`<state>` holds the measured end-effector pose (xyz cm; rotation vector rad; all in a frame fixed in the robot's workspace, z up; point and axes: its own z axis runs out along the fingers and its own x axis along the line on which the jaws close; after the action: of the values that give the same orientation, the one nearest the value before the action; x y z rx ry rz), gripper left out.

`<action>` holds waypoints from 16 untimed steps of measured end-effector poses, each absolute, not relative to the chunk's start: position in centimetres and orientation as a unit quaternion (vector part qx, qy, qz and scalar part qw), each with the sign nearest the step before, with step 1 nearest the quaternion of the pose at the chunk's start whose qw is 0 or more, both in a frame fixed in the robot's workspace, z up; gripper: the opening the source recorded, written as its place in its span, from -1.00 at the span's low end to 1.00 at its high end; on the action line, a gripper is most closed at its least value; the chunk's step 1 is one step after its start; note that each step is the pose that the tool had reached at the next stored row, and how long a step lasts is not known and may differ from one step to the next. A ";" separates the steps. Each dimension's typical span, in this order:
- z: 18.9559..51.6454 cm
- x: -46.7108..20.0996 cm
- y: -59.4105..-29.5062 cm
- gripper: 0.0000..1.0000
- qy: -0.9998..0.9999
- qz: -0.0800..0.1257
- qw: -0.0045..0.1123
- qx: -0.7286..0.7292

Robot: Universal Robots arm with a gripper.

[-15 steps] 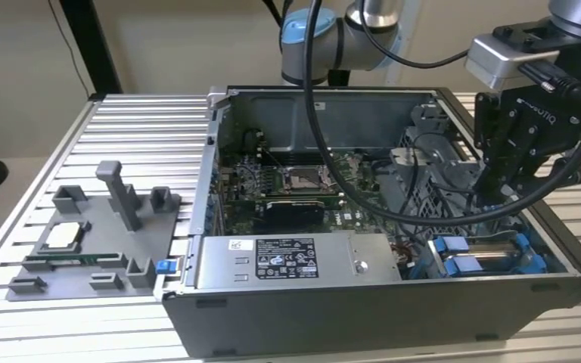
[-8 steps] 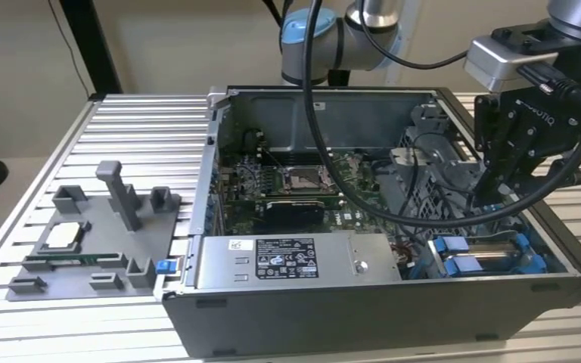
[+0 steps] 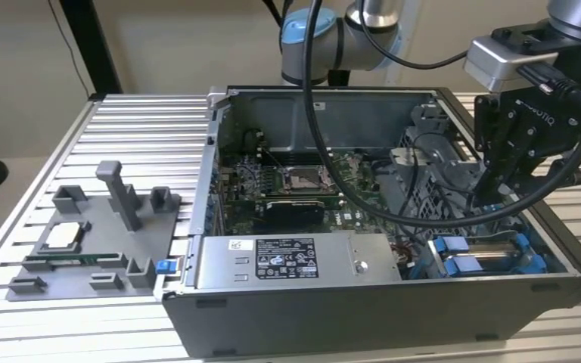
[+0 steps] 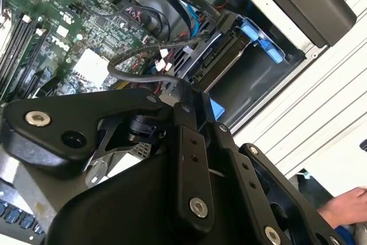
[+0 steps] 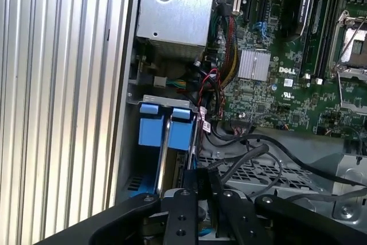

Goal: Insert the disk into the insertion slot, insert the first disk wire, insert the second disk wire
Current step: 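Insert the first disk wire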

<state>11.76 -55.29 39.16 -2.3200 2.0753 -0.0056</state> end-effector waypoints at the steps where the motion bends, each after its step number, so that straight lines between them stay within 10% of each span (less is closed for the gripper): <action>1: 39.2 11.8 -55.3 -1.00 0.667 -0.002 0.014 -0.745; 16: 37.9 14.8 -56.5 -1.00 0.668 0.003 0.010 -0.744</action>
<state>14.79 -56.48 37.88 -2.3233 2.0846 0.0096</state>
